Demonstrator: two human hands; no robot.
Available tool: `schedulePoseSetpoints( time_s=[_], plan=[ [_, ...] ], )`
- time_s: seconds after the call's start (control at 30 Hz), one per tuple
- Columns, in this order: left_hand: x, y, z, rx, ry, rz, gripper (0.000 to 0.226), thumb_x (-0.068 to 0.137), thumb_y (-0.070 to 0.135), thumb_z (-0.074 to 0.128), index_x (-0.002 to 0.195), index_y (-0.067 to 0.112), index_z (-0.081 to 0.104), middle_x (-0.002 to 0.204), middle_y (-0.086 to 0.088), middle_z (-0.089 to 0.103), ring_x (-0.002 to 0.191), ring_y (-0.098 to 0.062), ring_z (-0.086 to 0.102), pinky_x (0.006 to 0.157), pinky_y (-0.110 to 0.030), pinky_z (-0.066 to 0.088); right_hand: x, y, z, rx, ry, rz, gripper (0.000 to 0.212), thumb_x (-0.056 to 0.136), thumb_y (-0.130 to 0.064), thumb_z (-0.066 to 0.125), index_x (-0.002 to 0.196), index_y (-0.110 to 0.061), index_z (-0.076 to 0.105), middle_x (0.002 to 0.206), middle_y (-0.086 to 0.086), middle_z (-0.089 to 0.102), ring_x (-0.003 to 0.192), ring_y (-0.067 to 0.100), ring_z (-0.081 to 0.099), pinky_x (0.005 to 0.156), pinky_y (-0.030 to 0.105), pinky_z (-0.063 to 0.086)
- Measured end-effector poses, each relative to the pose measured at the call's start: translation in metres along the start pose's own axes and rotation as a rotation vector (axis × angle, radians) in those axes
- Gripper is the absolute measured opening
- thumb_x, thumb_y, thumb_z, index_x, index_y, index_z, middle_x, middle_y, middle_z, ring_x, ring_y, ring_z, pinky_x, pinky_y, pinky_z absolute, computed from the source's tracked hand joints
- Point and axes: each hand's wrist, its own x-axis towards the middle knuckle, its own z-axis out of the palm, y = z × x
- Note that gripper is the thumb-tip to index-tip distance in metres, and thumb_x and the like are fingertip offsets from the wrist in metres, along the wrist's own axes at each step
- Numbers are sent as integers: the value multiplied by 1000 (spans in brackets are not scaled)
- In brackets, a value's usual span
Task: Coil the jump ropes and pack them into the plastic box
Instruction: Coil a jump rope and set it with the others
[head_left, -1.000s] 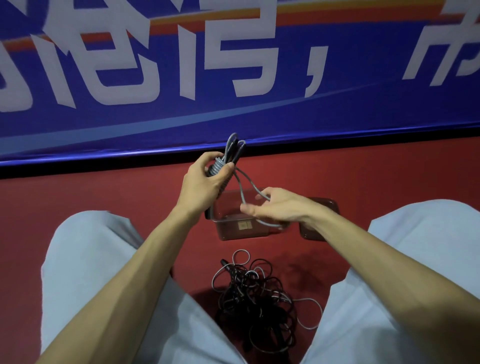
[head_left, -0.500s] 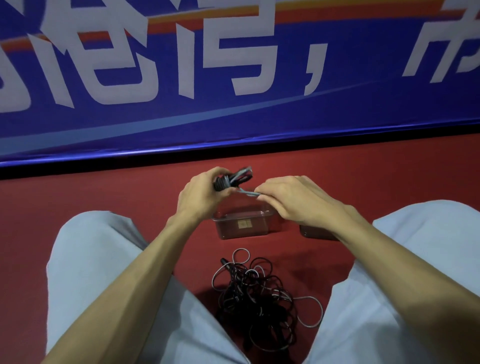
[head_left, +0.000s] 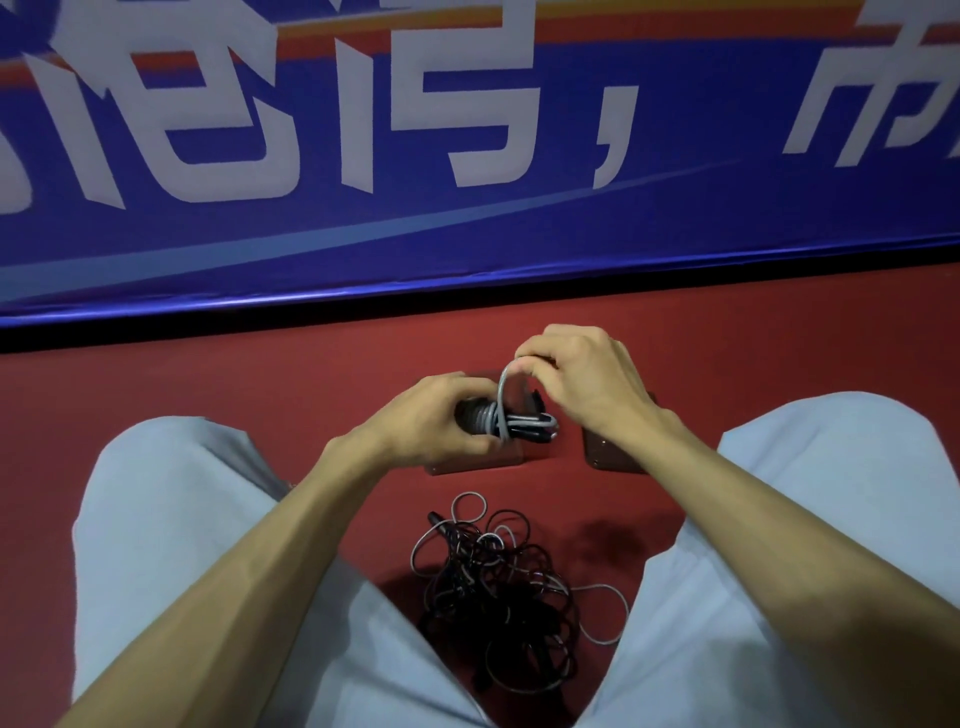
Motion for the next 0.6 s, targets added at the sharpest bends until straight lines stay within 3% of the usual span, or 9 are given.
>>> schedulePoseSetpoints(
  time_s=[0.07,0.17,0.27,0.33,0.43,0.6],
  plan=[
    [-3,5,0,-119,14,-39,39,69,54,78,102,37,67,91,13,68,86,-5,62,80,-31,51,2,2,3,104,-13,48,13,87,-30,69,88,-21,78,81,-4,69,79,18,63,71,36,52],
    [-4,8,2,-162,95,-115,39,66,64,72,97,42,67,88,18,70,82,-3,65,80,-36,55,6,11,3,190,-80,145,12,89,-24,68,88,-21,79,85,-4,74,82,10,64,78,28,49],
    [-1,13,-2,-351,326,-173,15,76,30,75,88,38,70,85,16,72,79,-2,64,81,-29,55,9,18,-4,230,-157,241,17,92,-27,63,81,-25,75,66,-9,67,68,8,59,68,26,43],
    [0,18,-5,-580,411,-212,23,82,8,70,87,31,73,83,12,73,77,-2,63,74,-18,52,10,18,-6,252,-199,250,24,96,-31,57,73,-28,65,57,-7,55,57,8,48,60,28,37],
    [1,24,-5,-769,452,-248,24,86,7,65,90,29,74,79,11,73,75,-2,65,68,-15,47,8,13,-4,270,-272,232,27,99,-32,52,75,-23,60,60,-2,52,55,10,43,57,32,35],
    [1,24,-10,-1044,473,-314,39,91,13,57,120,38,67,100,18,74,83,1,68,61,-18,53,3,0,-2,544,-488,227,17,102,-15,44,88,-18,54,66,-3,48,46,3,40,48,24,36]
  ],
)
